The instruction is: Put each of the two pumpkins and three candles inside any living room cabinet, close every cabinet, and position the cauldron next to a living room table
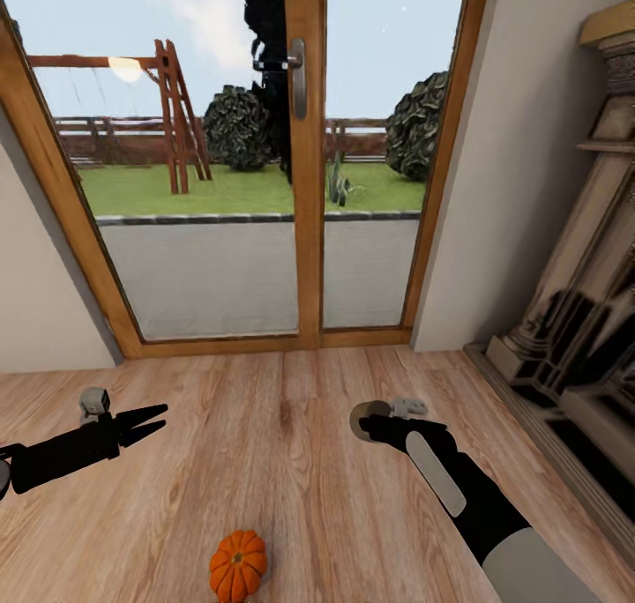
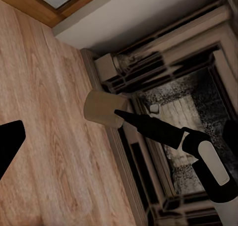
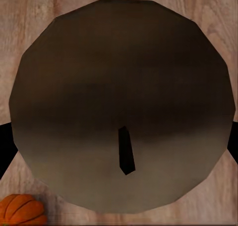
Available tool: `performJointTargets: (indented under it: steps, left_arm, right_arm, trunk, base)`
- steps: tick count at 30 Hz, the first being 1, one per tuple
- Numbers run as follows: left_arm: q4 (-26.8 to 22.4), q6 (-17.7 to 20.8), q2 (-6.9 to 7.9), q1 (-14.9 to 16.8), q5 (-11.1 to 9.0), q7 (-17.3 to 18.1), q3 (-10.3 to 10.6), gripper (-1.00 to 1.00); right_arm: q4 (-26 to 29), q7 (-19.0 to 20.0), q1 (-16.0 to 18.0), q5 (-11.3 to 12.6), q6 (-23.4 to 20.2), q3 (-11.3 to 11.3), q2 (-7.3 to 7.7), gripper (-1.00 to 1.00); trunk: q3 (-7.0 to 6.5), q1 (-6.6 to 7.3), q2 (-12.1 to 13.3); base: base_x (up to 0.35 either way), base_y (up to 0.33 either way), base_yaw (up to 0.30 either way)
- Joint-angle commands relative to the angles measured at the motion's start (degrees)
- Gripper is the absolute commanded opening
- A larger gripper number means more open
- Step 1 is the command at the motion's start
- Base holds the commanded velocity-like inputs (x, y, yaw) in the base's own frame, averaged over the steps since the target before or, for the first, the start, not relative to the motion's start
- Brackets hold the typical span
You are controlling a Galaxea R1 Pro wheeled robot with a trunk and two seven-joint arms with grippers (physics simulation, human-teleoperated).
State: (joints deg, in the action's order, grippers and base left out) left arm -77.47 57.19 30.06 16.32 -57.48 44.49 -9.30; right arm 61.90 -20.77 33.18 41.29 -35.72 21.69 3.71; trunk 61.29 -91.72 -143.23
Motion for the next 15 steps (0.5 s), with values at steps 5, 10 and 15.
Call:
performJointTargets:
  steps: [5, 10, 15]
  left_arm:
    - [-0.1, 0.2, 0.0, 0.0, 0.2, 0.2, 0.0, 1.0]
    - [-0.2, 0.2, -0.02, 0.0, 0.2, 0.2, 0.1, 1.0]
    - [0.0, 0.2, 0.0, 0.0, 0.1, 0.2, 0.0, 1.0]
  right_arm:
    - [0.1, -0.6, 0.0, 0.6, 0.0, 0.2, 0.07, -1.0]
    - [0.0, -0.6, 0.0, 0.5, 0.0, 0.3, 0.02, -1.0]
    - [0.0, -0.7, 0.0, 0.5, 0.0, 0.3, -0.01, -1.0]
  trunk:
    - [-0.89, 0.93, 1.6]
    - [-1.74, 2.03, 3.6]
    - [-2.52, 3.12, 5.6]
  base:
    - [-0.267, 0.0, 0.14]
    - [-0.247, 0.0, 0.261]
    - [-0.066, 0.0, 0.271]
